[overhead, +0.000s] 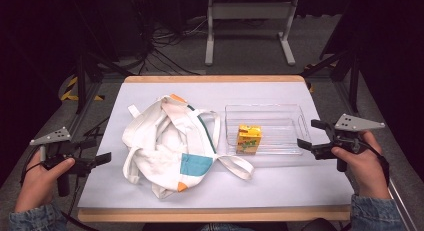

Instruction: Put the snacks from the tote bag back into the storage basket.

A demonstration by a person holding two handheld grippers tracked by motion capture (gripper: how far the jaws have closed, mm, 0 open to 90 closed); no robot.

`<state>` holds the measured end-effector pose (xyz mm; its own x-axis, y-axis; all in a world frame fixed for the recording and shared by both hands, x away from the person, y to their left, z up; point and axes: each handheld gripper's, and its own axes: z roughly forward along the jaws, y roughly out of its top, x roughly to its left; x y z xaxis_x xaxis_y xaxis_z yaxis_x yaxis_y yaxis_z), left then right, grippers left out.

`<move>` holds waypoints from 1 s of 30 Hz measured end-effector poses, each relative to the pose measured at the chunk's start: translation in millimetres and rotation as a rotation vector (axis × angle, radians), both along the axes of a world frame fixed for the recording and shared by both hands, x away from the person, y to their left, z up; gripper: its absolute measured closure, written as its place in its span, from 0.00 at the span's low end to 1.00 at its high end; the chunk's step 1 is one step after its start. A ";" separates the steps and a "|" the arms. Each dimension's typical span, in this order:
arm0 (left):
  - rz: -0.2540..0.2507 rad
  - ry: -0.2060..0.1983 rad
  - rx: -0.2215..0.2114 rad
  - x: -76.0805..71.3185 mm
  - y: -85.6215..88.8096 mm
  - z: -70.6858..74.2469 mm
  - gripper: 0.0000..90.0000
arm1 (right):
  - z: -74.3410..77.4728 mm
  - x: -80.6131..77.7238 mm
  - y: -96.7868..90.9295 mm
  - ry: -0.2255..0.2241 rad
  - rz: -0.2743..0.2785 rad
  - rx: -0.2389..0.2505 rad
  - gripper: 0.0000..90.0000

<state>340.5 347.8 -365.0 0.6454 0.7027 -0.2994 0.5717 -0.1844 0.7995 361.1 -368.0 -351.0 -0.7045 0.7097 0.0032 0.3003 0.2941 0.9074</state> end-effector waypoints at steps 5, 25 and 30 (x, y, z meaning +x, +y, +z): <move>0.003 0.027 0.002 2.6 1.0 -5.1 0.04 | -16.4 -3.0 -1.7 -0.002 -0.040 -0.016 0.10; -0.007 0.069 0.064 10.1 -1.3 -15.5 0.02 | -76.3 -6.2 -14.9 0.101 -0.152 -0.021 0.07; -0.002 0.083 0.079 11.9 -2.4 -18.3 0.02 | -80.7 -5.6 -11.7 0.116 -0.140 -0.034 0.07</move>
